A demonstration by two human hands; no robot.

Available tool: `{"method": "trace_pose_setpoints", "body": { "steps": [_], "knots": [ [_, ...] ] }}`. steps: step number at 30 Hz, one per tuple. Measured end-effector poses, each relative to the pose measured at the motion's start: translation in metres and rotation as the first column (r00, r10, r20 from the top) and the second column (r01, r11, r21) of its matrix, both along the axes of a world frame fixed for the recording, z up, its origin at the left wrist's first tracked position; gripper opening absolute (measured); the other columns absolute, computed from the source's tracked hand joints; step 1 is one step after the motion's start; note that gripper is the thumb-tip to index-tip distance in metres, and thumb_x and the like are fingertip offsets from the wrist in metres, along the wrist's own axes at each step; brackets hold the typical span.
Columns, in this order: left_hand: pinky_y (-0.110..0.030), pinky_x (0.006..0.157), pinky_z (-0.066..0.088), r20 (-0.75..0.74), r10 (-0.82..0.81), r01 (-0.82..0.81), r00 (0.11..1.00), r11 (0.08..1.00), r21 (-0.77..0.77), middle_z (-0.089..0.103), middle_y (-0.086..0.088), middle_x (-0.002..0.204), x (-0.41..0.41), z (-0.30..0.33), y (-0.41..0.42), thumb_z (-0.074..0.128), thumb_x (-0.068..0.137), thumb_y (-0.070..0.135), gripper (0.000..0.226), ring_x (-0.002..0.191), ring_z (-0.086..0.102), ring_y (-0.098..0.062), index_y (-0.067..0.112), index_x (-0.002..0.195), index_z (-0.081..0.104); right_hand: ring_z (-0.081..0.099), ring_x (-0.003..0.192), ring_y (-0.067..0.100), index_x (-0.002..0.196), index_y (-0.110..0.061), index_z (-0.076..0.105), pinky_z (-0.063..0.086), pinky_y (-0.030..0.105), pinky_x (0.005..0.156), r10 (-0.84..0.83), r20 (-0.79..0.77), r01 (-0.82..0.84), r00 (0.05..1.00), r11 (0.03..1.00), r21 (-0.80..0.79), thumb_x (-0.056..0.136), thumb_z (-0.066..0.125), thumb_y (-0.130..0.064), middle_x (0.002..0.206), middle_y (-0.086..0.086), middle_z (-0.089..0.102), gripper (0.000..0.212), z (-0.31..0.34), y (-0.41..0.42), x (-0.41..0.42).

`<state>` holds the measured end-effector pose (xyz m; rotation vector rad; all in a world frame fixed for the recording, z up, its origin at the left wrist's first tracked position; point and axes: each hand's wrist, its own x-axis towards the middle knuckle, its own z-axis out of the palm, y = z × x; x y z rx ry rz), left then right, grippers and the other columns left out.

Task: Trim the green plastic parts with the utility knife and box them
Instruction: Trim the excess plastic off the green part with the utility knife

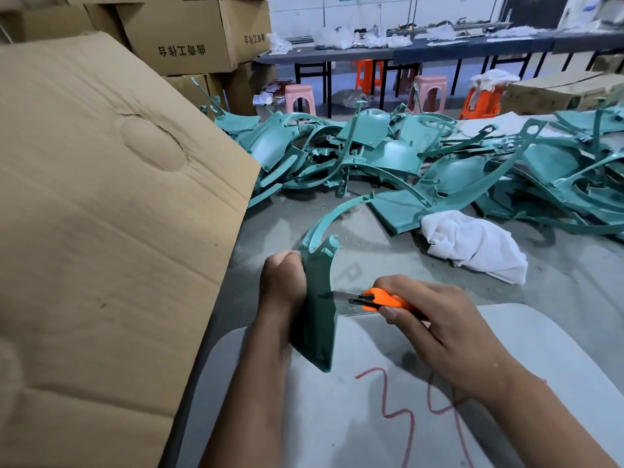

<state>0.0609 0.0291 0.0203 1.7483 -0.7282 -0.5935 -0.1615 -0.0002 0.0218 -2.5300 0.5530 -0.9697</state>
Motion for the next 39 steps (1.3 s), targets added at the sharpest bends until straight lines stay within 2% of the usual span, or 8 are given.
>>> {"method": "trace_pose_setpoints", "body": {
  "steps": [6,11,14,18,23,30,35,39],
  "knots": [
    [-0.037,0.059,0.031,0.093,0.045,-0.048,0.995,0.998,0.029,0.045,-0.003,0.062,-0.003,0.0,0.002,0.043,0.094,0.01,0.035,0.065,0.038,-0.025,0.013,0.06,0.038,0.049,0.059,0.014,0.109,-0.03,0.061,0.046,0.041,0.053,-0.24,0.069,0.239,0.968,0.971,0.015,0.106,0.047,-0.041,0.067,-0.013,0.049,0.018,-0.001,-0.003,-0.006],
    [-0.038,0.071,0.042,0.259,0.2,-0.214,0.945,0.977,0.023,0.068,-0.022,0.096,-0.001,0.003,0.005,0.041,0.097,0.012,0.029,0.085,0.057,-0.036,0.007,0.074,0.057,0.047,0.058,0.007,0.105,-0.032,0.061,0.042,0.036,0.054,-0.053,-0.033,0.052,0.998,0.999,-0.006,0.105,0.05,-0.037,0.068,-0.016,0.048,0.013,0.002,0.004,-0.006],
    [-0.042,0.084,0.053,0.259,0.217,-0.233,0.941,0.972,0.031,0.069,-0.023,0.106,0.006,0.002,0.007,0.039,0.099,0.015,0.032,0.098,0.063,-0.039,-0.001,0.093,0.066,0.046,0.057,0.01,0.104,-0.032,0.061,0.043,0.042,0.052,-0.165,-0.046,0.163,0.985,0.986,-0.044,0.103,0.048,-0.042,0.066,-0.015,0.05,0.017,-0.001,0.003,-0.003],
    [-0.037,0.073,0.043,0.269,0.185,-0.201,0.945,0.979,0.031,0.07,-0.023,0.102,0.004,0.002,0.008,0.041,0.098,0.014,0.03,0.09,0.06,-0.037,0.009,0.074,0.057,0.049,0.056,0.017,0.105,-0.029,0.063,0.045,0.044,0.051,-0.304,0.025,0.305,0.952,0.951,-0.044,0.103,0.05,-0.04,0.064,-0.013,0.049,0.017,-0.001,-0.005,-0.009],
    [-0.035,0.071,0.038,0.262,0.185,-0.202,0.947,0.979,0.037,0.068,-0.022,0.096,0.002,0.002,0.006,0.041,0.098,0.013,0.03,0.085,0.056,-0.036,0.01,0.071,0.053,0.047,0.059,0.003,0.105,-0.032,0.064,0.04,0.031,0.054,0.005,-0.007,-0.005,1.0,1.0,0.007,0.105,0.052,-0.038,0.069,-0.017,0.049,0.014,0.0,0.004,-0.005],
    [-0.035,0.053,0.03,0.248,0.079,-0.092,0.965,0.995,0.043,0.043,0.0,0.061,-0.007,0.004,0.009,0.042,0.098,0.011,0.041,0.058,0.039,-0.017,0.015,0.059,0.035,0.049,0.056,0.011,0.106,-0.024,0.065,0.041,0.035,0.05,-0.317,0.151,0.326,0.936,0.945,-0.038,0.104,0.05,-0.038,0.065,-0.013,0.05,0.021,-0.001,-0.011,-0.009],
    [-0.039,0.056,0.029,0.176,0.098,-0.11,0.979,0.992,0.063,0.041,-0.001,0.061,-0.005,0.008,0.007,0.042,0.097,0.008,0.04,0.059,0.036,-0.02,0.015,0.058,0.034,0.051,0.058,0.007,0.105,-0.034,0.062,0.037,0.022,0.054,0.007,0.057,-0.01,0.998,0.998,0.057,0.104,0.055,-0.034,0.069,-0.017,0.051,0.008,-0.001,0.003,-0.005],
    [-0.036,0.057,0.031,0.119,0.034,-0.043,0.992,0.996,0.08,0.043,0.0,0.062,-0.001,0.009,0.009,0.043,0.095,0.011,0.036,0.061,0.037,-0.02,0.014,0.06,0.036,0.051,0.057,0.012,0.106,-0.034,0.062,0.043,0.036,0.052,-0.178,0.079,0.176,0.981,0.984,0.035,0.103,0.053,-0.038,0.066,-0.013,0.052,0.01,-0.005,-0.001,-0.001]
  ]
}}
